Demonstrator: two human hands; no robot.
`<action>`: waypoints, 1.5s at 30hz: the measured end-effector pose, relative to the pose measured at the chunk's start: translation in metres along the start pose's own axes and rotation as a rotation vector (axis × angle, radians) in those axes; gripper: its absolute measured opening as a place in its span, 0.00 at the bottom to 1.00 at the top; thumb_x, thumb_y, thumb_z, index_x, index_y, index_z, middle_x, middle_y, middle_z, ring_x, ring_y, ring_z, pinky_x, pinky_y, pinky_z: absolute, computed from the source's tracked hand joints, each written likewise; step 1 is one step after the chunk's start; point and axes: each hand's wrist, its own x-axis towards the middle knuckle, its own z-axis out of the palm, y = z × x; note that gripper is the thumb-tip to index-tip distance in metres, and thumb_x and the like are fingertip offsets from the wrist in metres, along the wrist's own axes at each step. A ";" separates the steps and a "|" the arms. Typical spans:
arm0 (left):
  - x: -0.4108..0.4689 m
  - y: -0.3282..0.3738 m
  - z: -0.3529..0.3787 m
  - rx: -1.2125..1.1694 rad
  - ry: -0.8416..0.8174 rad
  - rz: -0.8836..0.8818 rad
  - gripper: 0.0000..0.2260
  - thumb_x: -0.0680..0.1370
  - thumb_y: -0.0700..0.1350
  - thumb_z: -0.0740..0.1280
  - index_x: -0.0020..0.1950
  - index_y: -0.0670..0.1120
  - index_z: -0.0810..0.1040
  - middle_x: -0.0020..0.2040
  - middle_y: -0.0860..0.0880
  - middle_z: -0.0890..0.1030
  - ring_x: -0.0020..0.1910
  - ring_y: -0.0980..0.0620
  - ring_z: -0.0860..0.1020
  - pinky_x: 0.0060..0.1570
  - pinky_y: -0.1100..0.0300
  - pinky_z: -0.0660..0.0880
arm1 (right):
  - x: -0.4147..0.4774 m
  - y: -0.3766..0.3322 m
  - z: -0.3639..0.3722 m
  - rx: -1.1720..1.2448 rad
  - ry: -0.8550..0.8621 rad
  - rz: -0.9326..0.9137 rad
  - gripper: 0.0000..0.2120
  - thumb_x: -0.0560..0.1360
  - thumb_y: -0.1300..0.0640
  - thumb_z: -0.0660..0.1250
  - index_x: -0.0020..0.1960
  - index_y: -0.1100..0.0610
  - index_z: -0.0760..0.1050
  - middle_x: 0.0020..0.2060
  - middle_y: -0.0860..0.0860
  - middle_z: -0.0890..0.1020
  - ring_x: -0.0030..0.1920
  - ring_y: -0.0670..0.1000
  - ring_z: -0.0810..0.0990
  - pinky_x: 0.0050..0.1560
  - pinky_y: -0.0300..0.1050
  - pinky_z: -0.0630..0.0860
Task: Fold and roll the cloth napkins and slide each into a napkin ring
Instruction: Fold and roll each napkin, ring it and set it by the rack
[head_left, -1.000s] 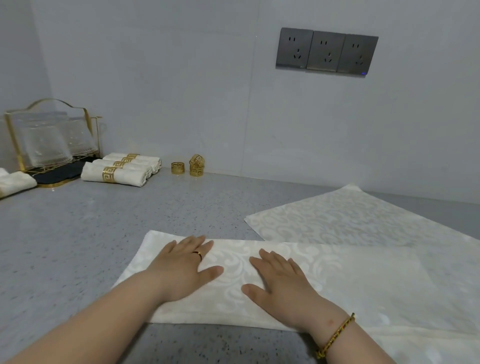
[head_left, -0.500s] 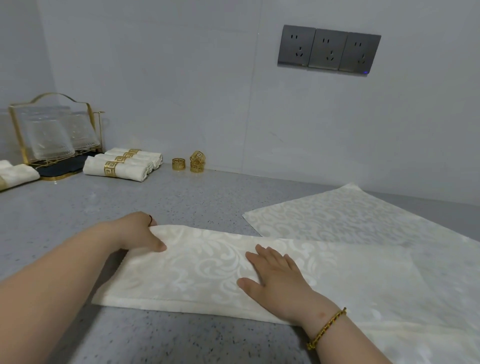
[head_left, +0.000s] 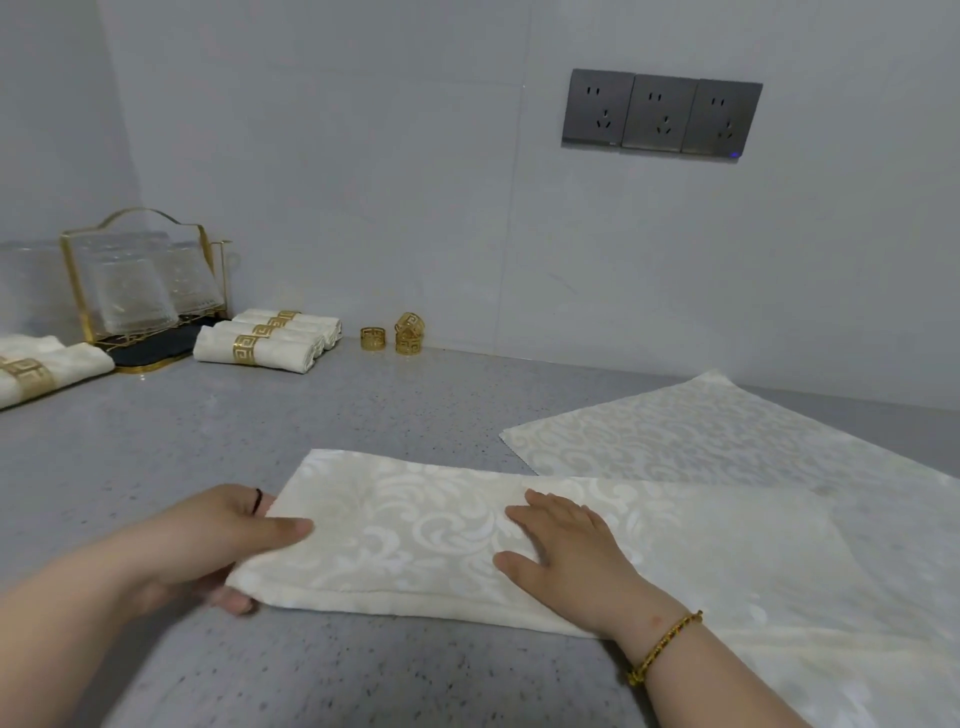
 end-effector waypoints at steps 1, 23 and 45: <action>0.001 -0.001 0.003 -0.036 0.027 0.009 0.16 0.68 0.49 0.73 0.34 0.37 0.76 0.22 0.43 0.74 0.16 0.52 0.70 0.17 0.66 0.67 | 0.001 0.001 0.001 0.005 0.031 -0.010 0.48 0.59 0.22 0.40 0.73 0.47 0.55 0.75 0.46 0.52 0.74 0.46 0.48 0.73 0.44 0.43; -0.043 0.045 -0.020 -0.353 0.402 0.372 0.02 0.75 0.37 0.65 0.42 0.42 0.76 0.39 0.45 0.78 0.36 0.50 0.75 0.34 0.62 0.73 | 0.006 -0.099 -0.005 0.648 0.207 -0.155 0.17 0.78 0.53 0.61 0.65 0.58 0.68 0.49 0.48 0.78 0.51 0.46 0.76 0.52 0.33 0.69; -0.018 0.026 0.112 0.809 0.234 0.854 0.55 0.51 0.80 0.28 0.67 0.60 0.68 0.62 0.69 0.58 0.66 0.68 0.59 0.63 0.73 0.49 | -0.042 0.035 -0.074 0.763 0.411 0.347 0.18 0.73 0.63 0.61 0.28 0.54 0.58 0.23 0.49 0.62 0.21 0.47 0.60 0.21 0.33 0.55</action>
